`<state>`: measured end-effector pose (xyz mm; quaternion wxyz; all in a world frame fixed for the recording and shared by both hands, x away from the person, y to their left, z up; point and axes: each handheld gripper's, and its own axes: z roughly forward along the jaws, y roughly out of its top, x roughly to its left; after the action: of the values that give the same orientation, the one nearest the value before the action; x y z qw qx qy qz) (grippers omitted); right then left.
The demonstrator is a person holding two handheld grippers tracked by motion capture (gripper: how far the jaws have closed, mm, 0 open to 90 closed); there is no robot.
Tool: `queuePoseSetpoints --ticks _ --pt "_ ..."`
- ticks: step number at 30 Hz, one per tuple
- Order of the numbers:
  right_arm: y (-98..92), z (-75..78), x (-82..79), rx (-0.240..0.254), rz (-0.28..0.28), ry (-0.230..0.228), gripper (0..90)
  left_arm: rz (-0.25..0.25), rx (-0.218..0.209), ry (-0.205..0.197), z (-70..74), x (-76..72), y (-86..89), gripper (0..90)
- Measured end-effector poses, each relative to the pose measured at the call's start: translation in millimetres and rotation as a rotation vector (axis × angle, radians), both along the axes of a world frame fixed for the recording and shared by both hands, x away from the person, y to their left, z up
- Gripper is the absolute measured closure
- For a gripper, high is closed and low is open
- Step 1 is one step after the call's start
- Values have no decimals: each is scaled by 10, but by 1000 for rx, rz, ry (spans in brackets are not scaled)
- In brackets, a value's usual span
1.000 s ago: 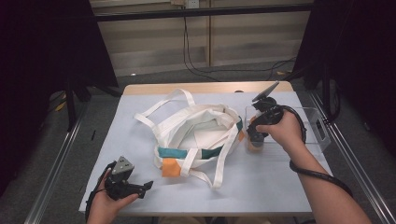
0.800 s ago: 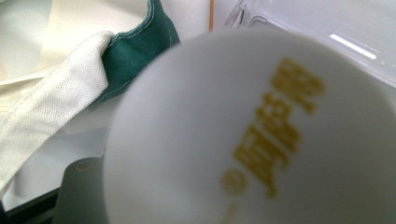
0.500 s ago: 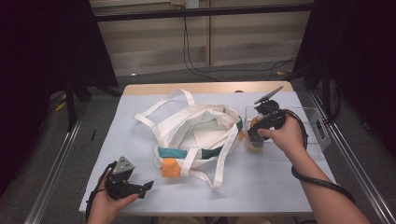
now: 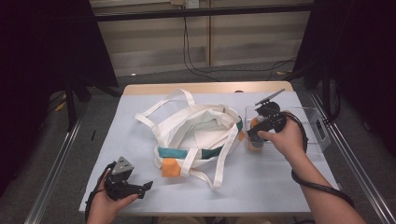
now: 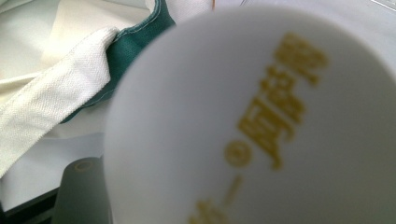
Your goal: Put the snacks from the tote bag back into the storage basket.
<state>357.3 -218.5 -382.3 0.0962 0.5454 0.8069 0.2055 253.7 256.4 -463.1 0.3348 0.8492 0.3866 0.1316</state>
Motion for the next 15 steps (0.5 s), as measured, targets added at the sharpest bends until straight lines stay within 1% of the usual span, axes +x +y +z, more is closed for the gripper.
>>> queuePoseSetpoints --ticks 2,3,4,10,12,13,15 --pt "7 -2 -9 -3 -3 -4 294 3 1 -5 2 3 5 59" --pt "1 -4 -12 -4 5 -8 294 6 -3 -5 5 3 4 59" --pt "1 -3 -17 1 1 -4 293 7 -3 -9 5 6 6 59" --pt "-10 -20 -33 -8 10 -23 286 6 -2 2 -4 1 3 59" --pt "-12 -29 -41 -13 1 -16 262 5 0 -2 -2 2 4 59" --pt "-18 -39 -43 -11 0 -20 248 5 0 -5 0 3 2 59" --pt "-30 -50 -53 -6 -14 -20 219 7 -9 -2 0 5 -6 59"
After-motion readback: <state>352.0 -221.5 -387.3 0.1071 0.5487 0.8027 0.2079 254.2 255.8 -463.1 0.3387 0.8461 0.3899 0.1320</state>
